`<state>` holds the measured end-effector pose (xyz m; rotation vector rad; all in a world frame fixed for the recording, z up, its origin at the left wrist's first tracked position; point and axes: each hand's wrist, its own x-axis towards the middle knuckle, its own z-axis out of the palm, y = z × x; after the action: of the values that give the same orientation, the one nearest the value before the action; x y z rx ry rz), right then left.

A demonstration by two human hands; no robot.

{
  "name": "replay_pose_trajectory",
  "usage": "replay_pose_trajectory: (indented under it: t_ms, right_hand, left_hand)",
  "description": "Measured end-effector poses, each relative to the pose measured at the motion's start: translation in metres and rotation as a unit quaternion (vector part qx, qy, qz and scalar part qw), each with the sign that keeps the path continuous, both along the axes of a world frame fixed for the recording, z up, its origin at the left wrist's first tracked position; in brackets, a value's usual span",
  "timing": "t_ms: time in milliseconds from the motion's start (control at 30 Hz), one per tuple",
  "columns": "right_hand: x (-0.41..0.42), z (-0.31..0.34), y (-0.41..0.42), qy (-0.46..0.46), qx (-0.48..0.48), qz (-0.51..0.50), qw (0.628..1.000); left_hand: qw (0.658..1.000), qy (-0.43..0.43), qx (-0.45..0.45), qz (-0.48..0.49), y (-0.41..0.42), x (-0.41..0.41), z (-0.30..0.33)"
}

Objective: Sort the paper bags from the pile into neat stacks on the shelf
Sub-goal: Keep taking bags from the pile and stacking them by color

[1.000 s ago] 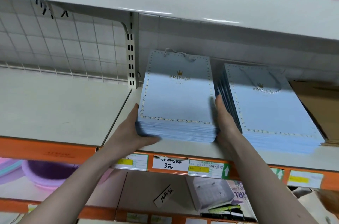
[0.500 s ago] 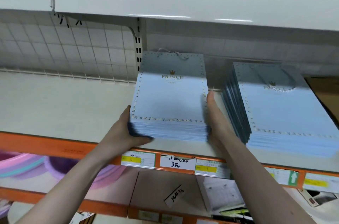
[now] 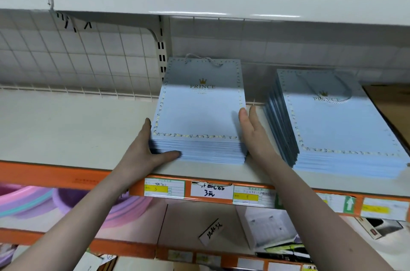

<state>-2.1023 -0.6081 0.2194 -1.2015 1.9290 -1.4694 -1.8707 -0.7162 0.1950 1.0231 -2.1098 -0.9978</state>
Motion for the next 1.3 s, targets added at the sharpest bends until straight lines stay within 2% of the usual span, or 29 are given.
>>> replay_pose_trajectory:
  t_ms: [100,167,233,333,433,500,667,833,1067,1300]
  right_hand:
    - [-0.002,-0.001,0.008,0.193,0.003,0.014,0.981]
    - [-0.004,0.0,0.01,0.297,0.044,0.025,0.953]
    - [-0.006,0.0,0.012,0.387,0.079,0.05,0.917]
    - [-0.013,-0.007,0.011,0.494,0.123,0.079,0.857]
    - [-0.018,-0.011,0.006,0.566,0.138,0.064,0.81]
    - [-0.018,-0.01,0.003,0.589,0.144,0.062,0.793]
    - [-0.014,-0.003,0.004,0.586,0.164,0.07,0.79]
    - [-0.011,-0.013,0.015,0.635,0.075,0.04,0.768]
    - [-0.019,-0.036,0.026,0.636,-0.006,0.012,0.771]
    - [-0.022,-0.037,0.017,0.601,-0.036,0.003,0.799]
  left_hand:
    - [0.994,-0.02,-0.101,0.019,0.007,-0.003,-0.001]
    - [0.983,-0.047,-0.175,0.024,0.01,-0.006,-0.001]
    - [0.974,-0.075,-0.212,0.017,0.01,-0.007,-0.003]
    - [0.956,-0.128,-0.264,0.019,0.005,-0.009,-0.007]
    - [0.943,-0.163,-0.291,0.019,0.0,-0.011,-0.008]
    - [0.938,-0.18,-0.295,0.023,-0.003,-0.013,-0.007]
    - [0.93,-0.211,-0.3,0.029,-0.002,-0.014,0.0]
    - [0.895,-0.255,-0.367,-0.001,-0.002,-0.011,0.002]
    - [0.853,-0.288,-0.432,-0.049,-0.001,-0.016,0.011]
    - [0.861,-0.26,-0.433,-0.066,-0.011,-0.02,0.011]
